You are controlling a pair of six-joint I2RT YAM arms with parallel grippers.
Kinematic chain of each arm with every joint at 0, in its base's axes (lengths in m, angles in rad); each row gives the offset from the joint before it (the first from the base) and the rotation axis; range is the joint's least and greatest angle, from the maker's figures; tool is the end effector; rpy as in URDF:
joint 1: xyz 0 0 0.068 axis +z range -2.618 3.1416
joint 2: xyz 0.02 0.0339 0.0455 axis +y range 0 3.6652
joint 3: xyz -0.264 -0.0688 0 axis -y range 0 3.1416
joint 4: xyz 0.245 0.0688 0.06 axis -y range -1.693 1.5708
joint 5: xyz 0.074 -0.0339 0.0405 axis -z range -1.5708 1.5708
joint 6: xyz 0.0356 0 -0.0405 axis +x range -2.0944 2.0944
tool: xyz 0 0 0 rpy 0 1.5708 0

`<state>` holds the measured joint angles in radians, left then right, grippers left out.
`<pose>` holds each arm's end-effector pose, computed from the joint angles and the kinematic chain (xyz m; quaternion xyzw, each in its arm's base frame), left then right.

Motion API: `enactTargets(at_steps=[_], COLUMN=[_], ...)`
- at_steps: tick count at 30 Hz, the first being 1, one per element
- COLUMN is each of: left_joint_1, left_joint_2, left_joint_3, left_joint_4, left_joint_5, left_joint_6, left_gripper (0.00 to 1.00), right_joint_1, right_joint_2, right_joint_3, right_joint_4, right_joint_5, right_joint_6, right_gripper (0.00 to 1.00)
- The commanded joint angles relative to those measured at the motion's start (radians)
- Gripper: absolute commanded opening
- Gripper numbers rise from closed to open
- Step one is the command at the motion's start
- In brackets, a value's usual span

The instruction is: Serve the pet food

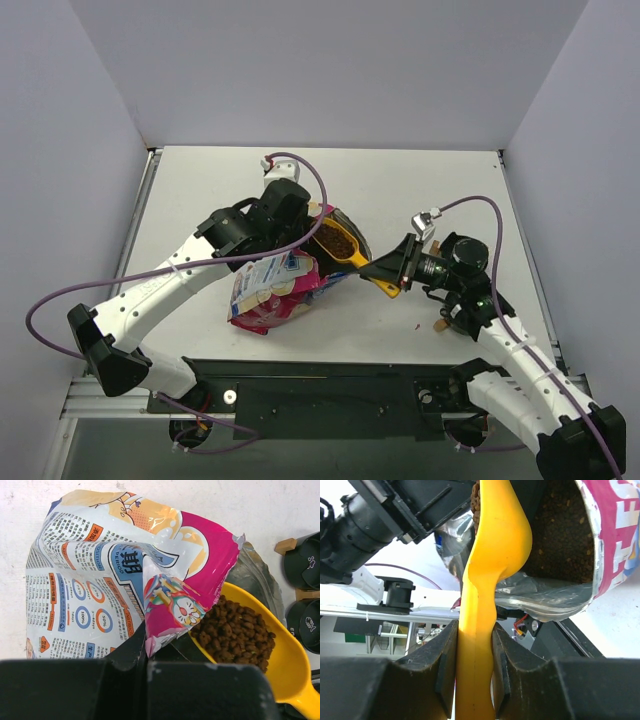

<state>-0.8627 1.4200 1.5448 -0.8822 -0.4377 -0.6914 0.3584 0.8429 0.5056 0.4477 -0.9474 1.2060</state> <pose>0.2021 -0.2129 0.3915 -0.0089 0.9006 -0.1286 0.4151 0.1674 0.0936 0.2966 -0.0657 0.6808 0.6832 0.2558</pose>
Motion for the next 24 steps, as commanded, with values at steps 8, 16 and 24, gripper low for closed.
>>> enactTargets(at_steps=[8, 16, 24], left_joint_1=[0.010, 0.014, 0.027], left_joint_2=[-0.035, -0.055, -0.069], left_joint_3=[0.006, 0.003, 0.017], left_joint_4=[0.097, 0.109, 0.085], left_joint_5=[-0.029, 0.040, 0.071], left_joint_6=[-0.069, -0.085, -0.079], left_gripper=[0.00, 0.00, 0.00], right_joint_1=[-0.010, 0.013, 0.030], right_joint_2=[-0.194, -0.078, -0.145], right_joint_3=[-0.029, -0.093, -0.094], right_joint_4=[0.005, 0.303, 0.212], right_joint_5=[-0.011, -0.025, 0.007], right_joint_6=[0.037, 0.148, 0.145], right_gripper=[0.00, 0.00, 0.00])
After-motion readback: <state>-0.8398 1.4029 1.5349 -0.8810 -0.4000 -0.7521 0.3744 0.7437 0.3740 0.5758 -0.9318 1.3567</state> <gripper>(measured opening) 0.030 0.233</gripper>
